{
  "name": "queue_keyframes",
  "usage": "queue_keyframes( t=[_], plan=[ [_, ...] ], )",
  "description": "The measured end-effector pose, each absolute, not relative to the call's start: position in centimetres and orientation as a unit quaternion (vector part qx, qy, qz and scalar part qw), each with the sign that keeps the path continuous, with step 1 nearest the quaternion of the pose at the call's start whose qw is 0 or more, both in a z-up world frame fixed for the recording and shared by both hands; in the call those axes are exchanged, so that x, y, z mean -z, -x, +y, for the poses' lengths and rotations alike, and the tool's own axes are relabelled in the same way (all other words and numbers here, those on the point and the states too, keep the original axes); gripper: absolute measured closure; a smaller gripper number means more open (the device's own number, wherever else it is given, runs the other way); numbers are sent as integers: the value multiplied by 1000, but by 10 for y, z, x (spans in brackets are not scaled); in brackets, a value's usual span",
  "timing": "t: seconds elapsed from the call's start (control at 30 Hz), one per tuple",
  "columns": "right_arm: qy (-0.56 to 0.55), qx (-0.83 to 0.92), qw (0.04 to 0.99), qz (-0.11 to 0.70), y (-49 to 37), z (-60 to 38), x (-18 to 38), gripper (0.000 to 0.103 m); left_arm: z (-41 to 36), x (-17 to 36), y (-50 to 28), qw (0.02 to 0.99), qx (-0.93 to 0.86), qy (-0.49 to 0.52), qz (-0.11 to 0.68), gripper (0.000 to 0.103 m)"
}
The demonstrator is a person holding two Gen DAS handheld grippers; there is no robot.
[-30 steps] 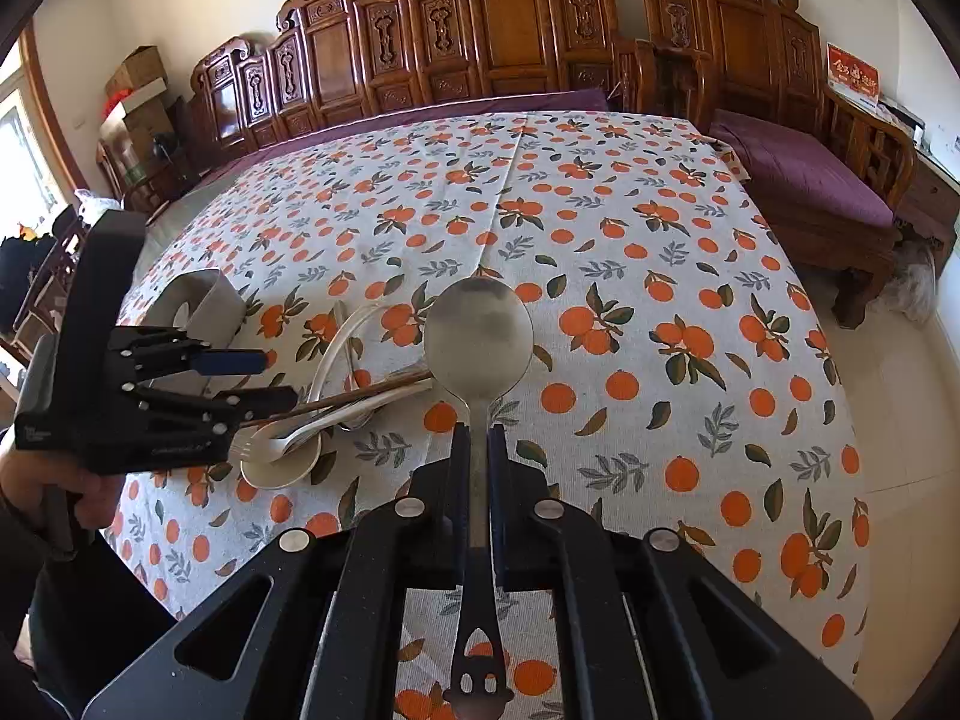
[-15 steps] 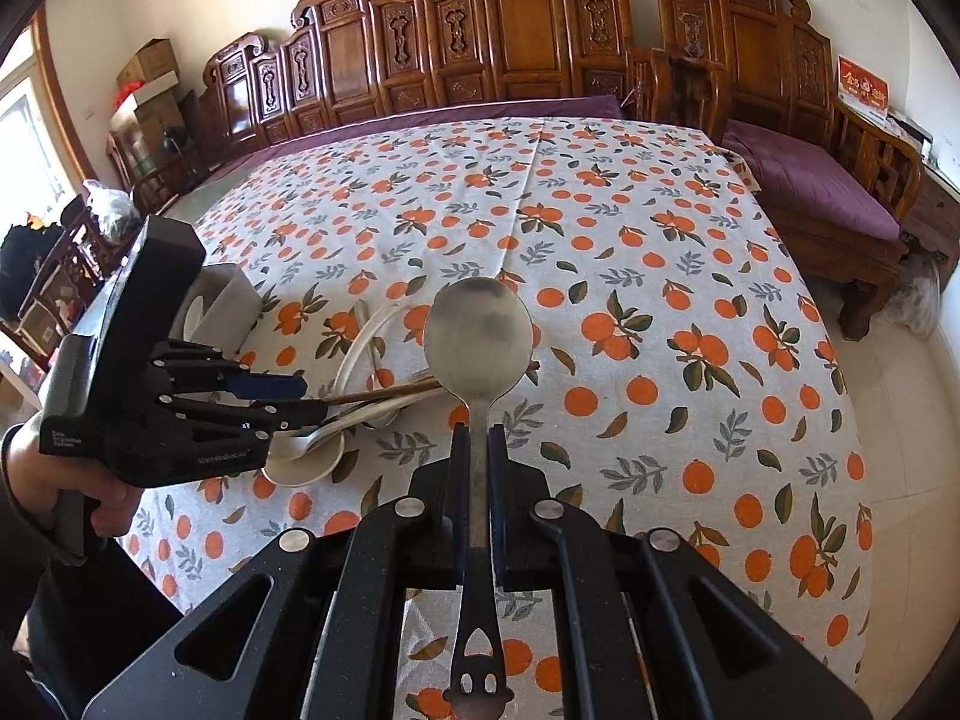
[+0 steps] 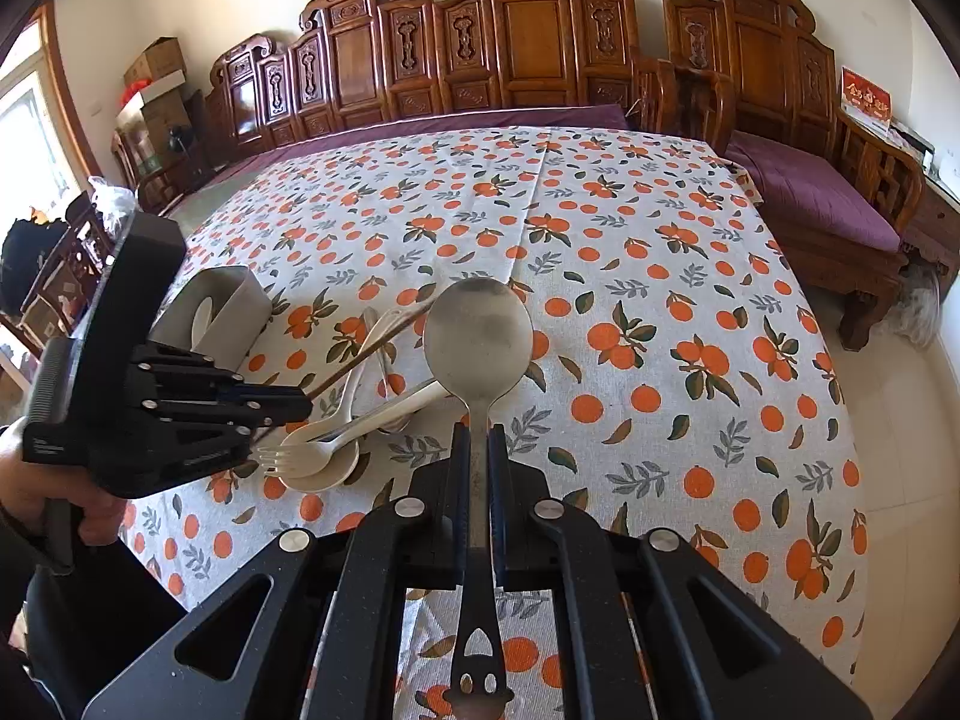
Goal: Organize utensils
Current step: 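Carry the chopstick over the tray and open the left tool while the right tool carries the spoon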
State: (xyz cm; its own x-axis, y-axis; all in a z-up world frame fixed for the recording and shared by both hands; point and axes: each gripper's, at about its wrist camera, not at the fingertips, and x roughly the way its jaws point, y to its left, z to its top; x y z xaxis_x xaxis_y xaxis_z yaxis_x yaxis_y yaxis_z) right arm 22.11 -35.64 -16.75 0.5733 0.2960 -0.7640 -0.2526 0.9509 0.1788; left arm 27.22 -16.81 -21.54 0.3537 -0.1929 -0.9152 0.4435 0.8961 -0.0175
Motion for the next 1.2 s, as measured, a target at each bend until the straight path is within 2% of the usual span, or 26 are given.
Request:
queue_keyframes(
  t=[0.67, 1.2],
  plan=[
    [1, -184, 889, 418, -209, -319, 152, 96, -117, 141, -212, 862, 197, -83, 460, 99],
    [31, -225, 888, 400, -195, -266, 135, 96, -35, 126, -185, 886, 140, -50, 440, 99]
  ],
)
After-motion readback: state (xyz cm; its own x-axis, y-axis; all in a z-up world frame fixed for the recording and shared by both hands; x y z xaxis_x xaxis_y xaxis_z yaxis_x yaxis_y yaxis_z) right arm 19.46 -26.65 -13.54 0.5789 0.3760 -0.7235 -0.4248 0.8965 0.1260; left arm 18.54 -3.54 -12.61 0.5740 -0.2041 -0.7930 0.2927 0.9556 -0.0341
